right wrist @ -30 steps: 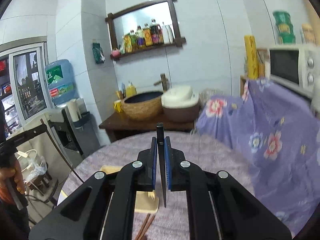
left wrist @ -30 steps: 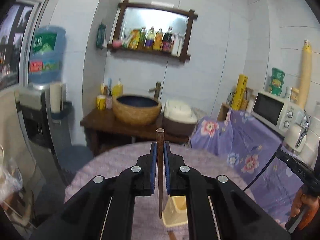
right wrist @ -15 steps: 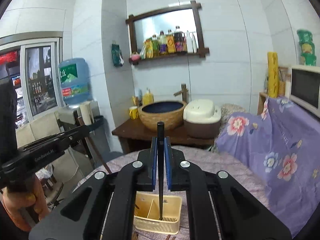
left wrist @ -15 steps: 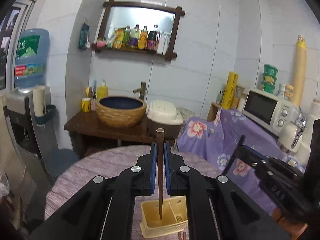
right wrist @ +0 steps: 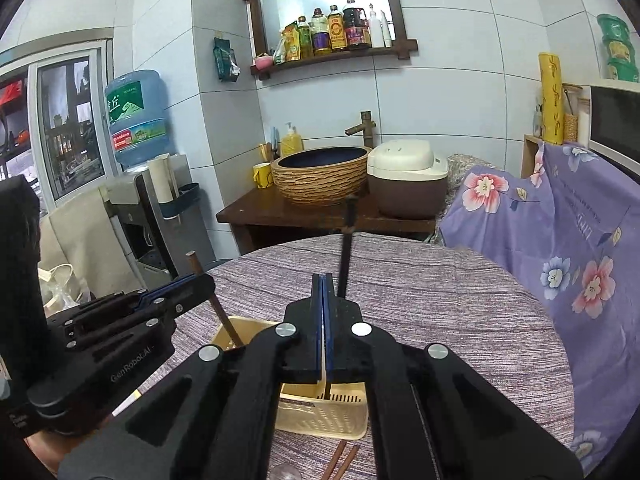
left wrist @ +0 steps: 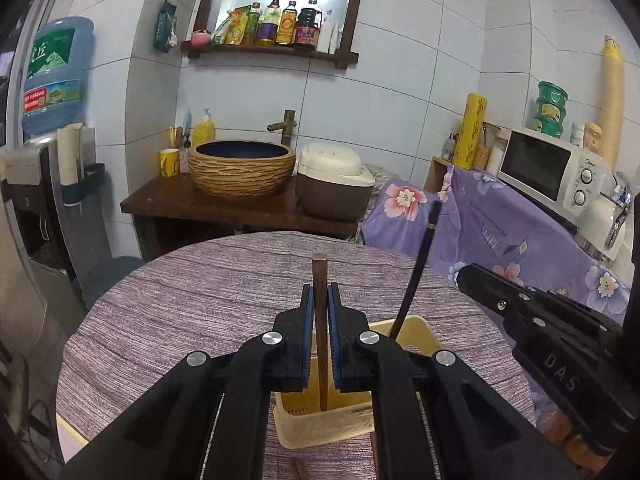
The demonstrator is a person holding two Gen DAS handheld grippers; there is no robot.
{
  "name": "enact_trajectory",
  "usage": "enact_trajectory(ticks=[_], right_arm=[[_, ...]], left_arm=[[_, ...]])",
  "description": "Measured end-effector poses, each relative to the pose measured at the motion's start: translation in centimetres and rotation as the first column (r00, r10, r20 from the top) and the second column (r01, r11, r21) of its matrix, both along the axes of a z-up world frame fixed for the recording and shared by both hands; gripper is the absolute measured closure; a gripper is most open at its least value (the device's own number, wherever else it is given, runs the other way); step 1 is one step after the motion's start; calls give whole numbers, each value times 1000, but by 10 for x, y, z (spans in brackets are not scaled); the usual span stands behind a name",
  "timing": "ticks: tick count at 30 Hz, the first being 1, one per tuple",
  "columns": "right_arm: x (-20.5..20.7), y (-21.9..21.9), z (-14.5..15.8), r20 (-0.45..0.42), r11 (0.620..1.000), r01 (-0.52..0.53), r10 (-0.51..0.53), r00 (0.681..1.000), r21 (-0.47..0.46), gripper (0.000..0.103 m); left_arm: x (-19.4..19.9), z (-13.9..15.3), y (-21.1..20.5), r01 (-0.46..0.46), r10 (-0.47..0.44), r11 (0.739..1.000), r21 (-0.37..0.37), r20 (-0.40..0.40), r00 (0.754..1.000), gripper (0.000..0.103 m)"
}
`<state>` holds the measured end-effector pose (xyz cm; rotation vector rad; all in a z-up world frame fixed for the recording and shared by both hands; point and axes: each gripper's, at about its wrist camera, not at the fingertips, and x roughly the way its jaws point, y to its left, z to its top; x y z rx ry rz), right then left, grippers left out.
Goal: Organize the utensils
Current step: 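Lower both chopsticks into the holder and open both tools, then move both tools back down toward the remaining utensils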
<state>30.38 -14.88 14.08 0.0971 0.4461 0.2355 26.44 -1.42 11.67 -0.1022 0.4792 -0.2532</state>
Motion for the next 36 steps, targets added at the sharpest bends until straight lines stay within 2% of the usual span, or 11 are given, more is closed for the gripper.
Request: enact_trajectory(ticks=[5, 6, 7, 8, 11, 12, 13, 16, 21, 29, 36], right_arm=[[-9, -5, -1, 21, 1000, 11, -11, 1000, 14, 101], [-13, -6, -3, 21, 1000, 4, -4, 1000, 17, 101], [-16, -7, -4, 22, 1000, 4, -4, 1000, 21, 100], [-20, -8, -7, 17, 1000, 4, -5, 1000, 25, 99], [-30, -14, -16, 3, 999, 12, -12, 1000, 36, 72], [-35, -16, -20, 0, 999, 20, -20, 1000, 36, 46], [-42, -18, -24, 3, 999, 25, -25, 1000, 36, 36], [-60, -23, -44, -38, 999, 40, -40, 999, 15, 28], [-86, -26, -92, -164, 996, 87, -88, 982, -10, 6], [-127, -12, -147, -269, 973, 155, -197, 943, -170, 6], [-143, -9, -174, -326, 977, 168, -203, 923, -132, 7]], left_arm=[[-3, 5, -2, 20, -20, 1000, -3, -4, 1000, 92], [-5, 5, -1, 21, -21, 1000, 0, -5, 1000, 78], [-7, 6, 0, 19, -19, 1000, -2, -4, 1000, 47], [-13, 7, 4, 9, -9, 1000, -15, 10, 1000, 37], [-27, 7, 10, -3, 4, 1000, -31, 40, 999, 28], [-32, 5, 12, 2, -2, 1000, -27, 35, 999, 27], [-38, 3, 14, 3, -2, 1000, -22, 36, 999, 27], [-56, -10, 19, -35, 33, 999, 25, 51, 998, 13], [-70, -58, 32, -82, 85, 996, 45, -51, 995, 11], [-89, -123, 40, -117, 136, 988, 100, -210, 968, 11], [-98, -151, 38, -70, 82, 996, 46, -342, 936, 47]])
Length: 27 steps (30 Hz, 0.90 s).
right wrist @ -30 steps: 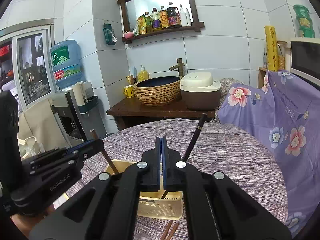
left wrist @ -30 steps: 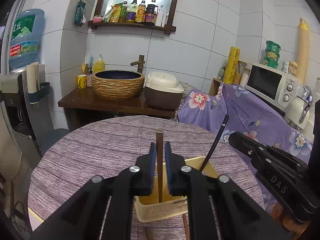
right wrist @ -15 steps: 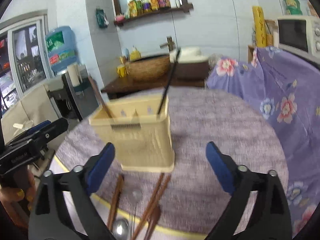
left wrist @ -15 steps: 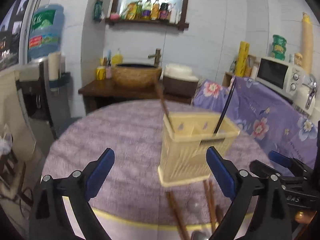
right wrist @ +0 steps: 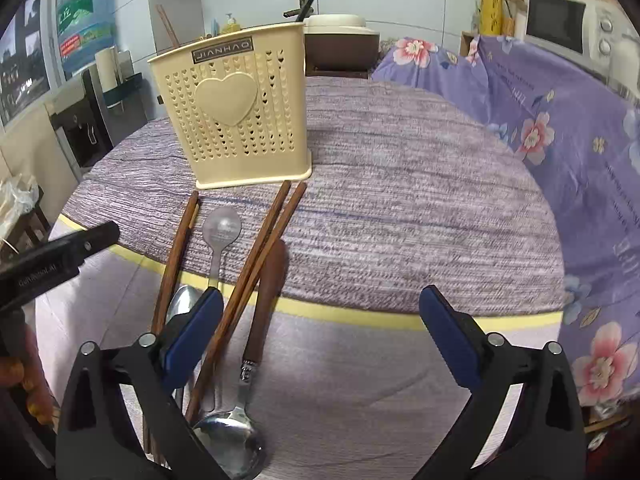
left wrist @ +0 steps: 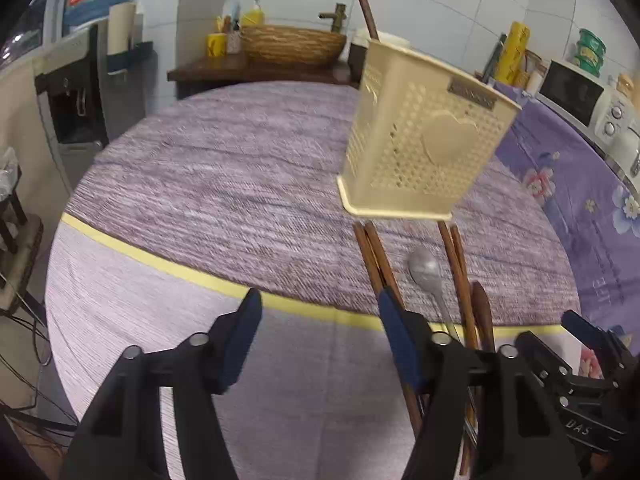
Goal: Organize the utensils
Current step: 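Move both tools back down toward the remaining utensils, then grasp the wooden-handled spoon by its handle with the right tool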
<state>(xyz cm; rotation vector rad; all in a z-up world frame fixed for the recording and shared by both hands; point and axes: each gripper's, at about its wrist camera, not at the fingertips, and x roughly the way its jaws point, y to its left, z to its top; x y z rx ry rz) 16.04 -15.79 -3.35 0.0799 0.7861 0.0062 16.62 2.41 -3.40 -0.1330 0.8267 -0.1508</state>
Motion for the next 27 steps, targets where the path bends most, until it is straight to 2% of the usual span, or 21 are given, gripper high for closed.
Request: enact_trajectory(ticks=[3, 7, 14, 18, 22, 24, 27], right_arm=[[-2, -1, -6, -5, 1000, 13, -13, 1000, -20, 13], [-2, -8, -9, -10, 999, 37, -37, 999, -3, 13], [-3, -11, -11, -11, 999, 36, -36, 999, 0, 13], [-3, -11, -11, -15, 999, 37, -37, 999, 0, 13], [-1, -9, -14, -33, 999, 36, -36, 999, -4, 13], [-1, -8, -15, -38, 999, 36, -37, 999, -16, 13], [0, -9, -15, -43, 999, 43, -44, 998, -23, 13]], left_arm=[[-6, -6, -10, 38, -38, 999, 20, -19, 999, 60], [-8, -15, -23, 88, -86, 996, 19, -57, 995, 71], [-8, -25, -46, 143, -137, 988, 52, -99, 986, 75], [-7, -24, -54, 145, -137, 986, 83, -97, 986, 76], [-1, -25, -53, 148, -141, 988, 52, -116, 983, 76], [-3, -26, -53, 166, -156, 982, 86, -105, 982, 76], [-3, -25, -40, 138, -130, 988, 65, -113, 985, 77]])
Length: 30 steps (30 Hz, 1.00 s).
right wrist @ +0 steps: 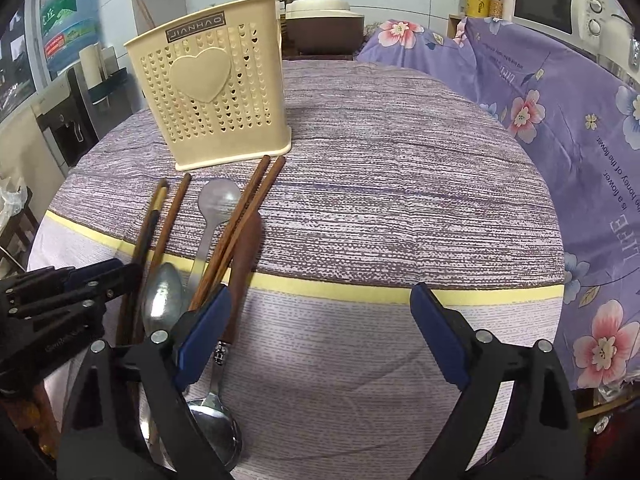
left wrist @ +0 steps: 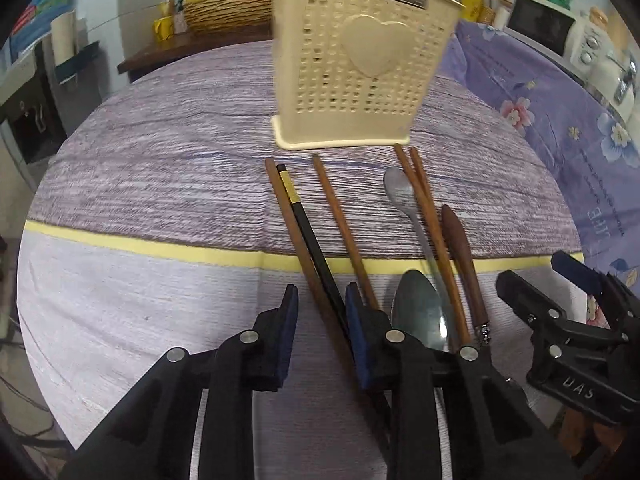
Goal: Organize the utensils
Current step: 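Grasp the wooden-handled spoon by its handle with the right tool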
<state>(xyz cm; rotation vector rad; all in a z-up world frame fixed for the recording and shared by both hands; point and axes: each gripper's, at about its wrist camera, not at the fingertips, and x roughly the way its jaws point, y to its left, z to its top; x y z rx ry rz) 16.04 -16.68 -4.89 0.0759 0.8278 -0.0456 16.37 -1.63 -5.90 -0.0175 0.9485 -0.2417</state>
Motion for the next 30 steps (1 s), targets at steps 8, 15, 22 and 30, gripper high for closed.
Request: enact_trajectory(ticks=[8, 15, 22, 30], right_arm=[[13, 6, -5, -42, 996, -51, 55, 998, 73, 39], [20, 26, -8, -62, 996, -76, 79, 995, 51, 45], [28, 36, -11, -64, 997, -65, 62, 996, -45, 57], [48, 24, -9, -55, 999, -54, 54, 997, -6, 82]], left_arm=[[5, 6, 25, -71, 71, 997, -39, 2, 997, 78], [4, 5, 23, -56, 56, 997, -56, 1, 998, 78], [3, -1, 24, -74, 73, 995, -66, -15, 997, 78], [12, 0, 35, -105, 103, 991, -81, -27, 994, 78]])
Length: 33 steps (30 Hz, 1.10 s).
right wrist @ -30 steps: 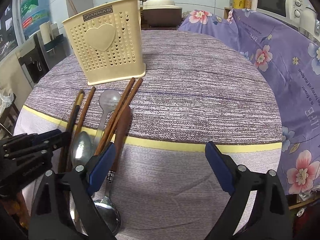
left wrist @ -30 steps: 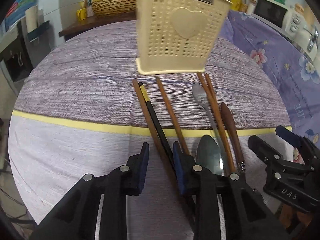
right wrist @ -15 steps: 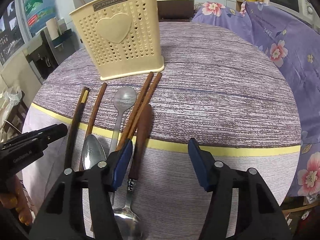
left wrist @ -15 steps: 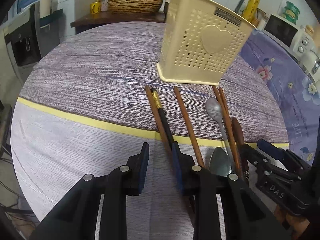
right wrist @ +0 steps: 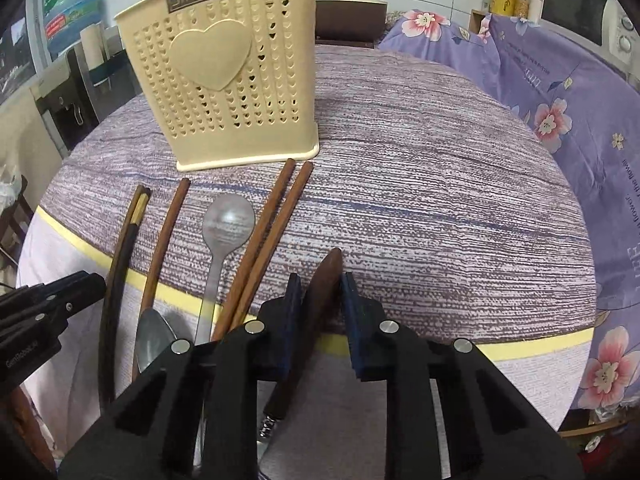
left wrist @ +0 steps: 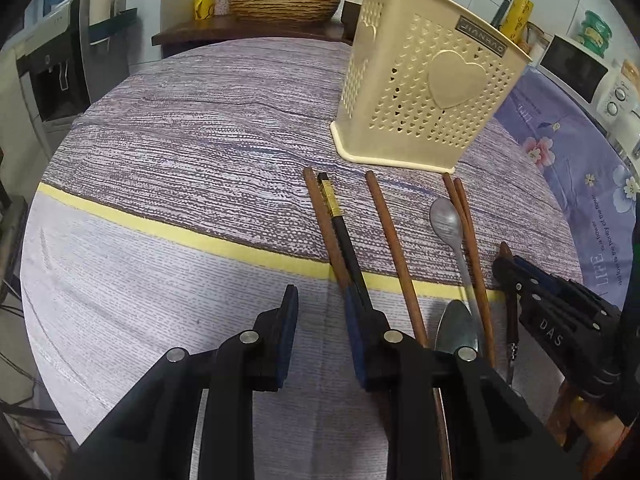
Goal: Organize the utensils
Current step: 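Grasp the wooden-handled spoon by its handle with the right tool, then grasp a brown wooden chopstick with the left tool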
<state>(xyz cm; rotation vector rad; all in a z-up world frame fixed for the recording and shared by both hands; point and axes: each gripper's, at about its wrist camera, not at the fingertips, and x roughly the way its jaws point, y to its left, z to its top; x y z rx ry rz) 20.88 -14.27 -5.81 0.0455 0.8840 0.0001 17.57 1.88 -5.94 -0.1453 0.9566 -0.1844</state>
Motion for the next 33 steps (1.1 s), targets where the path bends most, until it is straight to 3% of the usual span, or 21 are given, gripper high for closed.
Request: enact_trajectory(ticks=[7, 11, 20, 33], right_arm=[[1, -2, 0, 10, 1000, -15, 15, 1000, 5, 82], [-1, -3, 0, 12, 1000, -15, 15, 1000, 0, 82], [-1, -9, 0, 2, 999, 21, -21, 1000, 47, 81], [-5, -1, -1, 3, 998, 50, -50, 999, 30, 81]], left_arm=[[7, -1, -10, 11, -11, 1000, 5, 5, 1000, 78], [4, 0, -11, 1, -3, 997, 76, 24, 1000, 77], [10, 3, 9, -50, 50, 999, 13, 3, 999, 77], [20, 0, 4, -81, 81, 996, 28, 4, 997, 76]])
